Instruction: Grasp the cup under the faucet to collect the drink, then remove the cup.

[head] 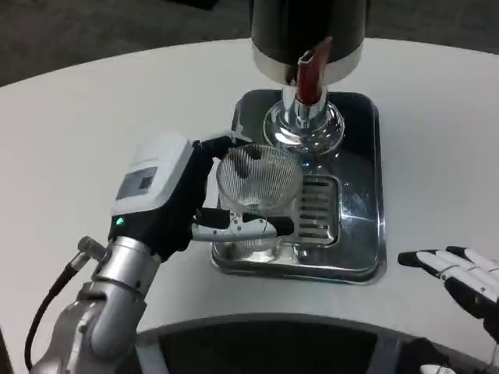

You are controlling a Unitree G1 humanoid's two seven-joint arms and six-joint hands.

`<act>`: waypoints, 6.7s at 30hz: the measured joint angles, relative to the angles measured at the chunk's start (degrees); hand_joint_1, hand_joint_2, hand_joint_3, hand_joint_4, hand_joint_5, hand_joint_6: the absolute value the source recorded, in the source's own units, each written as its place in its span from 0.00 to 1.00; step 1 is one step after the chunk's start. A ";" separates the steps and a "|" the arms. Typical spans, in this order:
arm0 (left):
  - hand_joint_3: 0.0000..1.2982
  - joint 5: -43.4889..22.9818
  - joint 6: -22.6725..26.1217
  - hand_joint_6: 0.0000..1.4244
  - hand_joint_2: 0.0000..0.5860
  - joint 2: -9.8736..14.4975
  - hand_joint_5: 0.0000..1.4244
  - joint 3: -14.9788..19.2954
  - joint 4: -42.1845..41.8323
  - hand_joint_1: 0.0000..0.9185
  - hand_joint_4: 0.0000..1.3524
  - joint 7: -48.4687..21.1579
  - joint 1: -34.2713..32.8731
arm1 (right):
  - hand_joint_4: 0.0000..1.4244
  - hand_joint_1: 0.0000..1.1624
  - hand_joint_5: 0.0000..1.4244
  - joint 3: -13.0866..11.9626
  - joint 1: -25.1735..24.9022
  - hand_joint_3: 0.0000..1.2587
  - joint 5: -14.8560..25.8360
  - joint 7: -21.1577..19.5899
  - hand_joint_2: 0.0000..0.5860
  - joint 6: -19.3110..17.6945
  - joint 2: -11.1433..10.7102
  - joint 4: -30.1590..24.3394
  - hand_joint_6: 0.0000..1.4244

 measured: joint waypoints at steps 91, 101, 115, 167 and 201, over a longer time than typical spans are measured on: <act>0.20 1.41 7.72 0.73 0.17 -0.16 0.39 -8.28 3.22 0.28 0.19 -0.96 -9.68 | 0.07 0.38 0.04 0.76 8.22 0.14 4.30 -0.54 0.81 -13.54 6.15 0.00 0.04; 0.20 -0.41 6.82 0.75 0.17 -0.21 0.39 -7.96 2.60 0.28 0.18 -0.95 -9.67 | 0.07 0.38 0.04 1.46 8.36 0.14 3.63 0.10 0.81 -13.55 6.44 0.00 0.03; 0.21 -0.68 6.22 0.75 0.17 1.23 0.40 -6.97 -2.80 0.28 0.18 -1.00 -8.10 | 0.08 0.38 0.04 2.66 7.81 0.15 3.08 0.64 0.81 -13.06 6.61 0.00 0.03; 0.24 -35.18 6.27 0.27 0.15 2.49 0.22 8.15 -21.27 0.00 0.17 -20.25 -19.09 | 0.08 0.40 0.04 8.37 3.77 0.16 -1.01 1.78 0.81 -9.74 7.62 -0.02 0.03; 0.13 -38.62 20.82 0.18 0.16 5.30 0.13 2.19 -8.56 0.00 0.06 -42.03 -23.99 | 0.08 0.41 0.04 5.46 4.75 0.16 0.57 2.26 0.81 -11.81 8.58 -0.02 0.04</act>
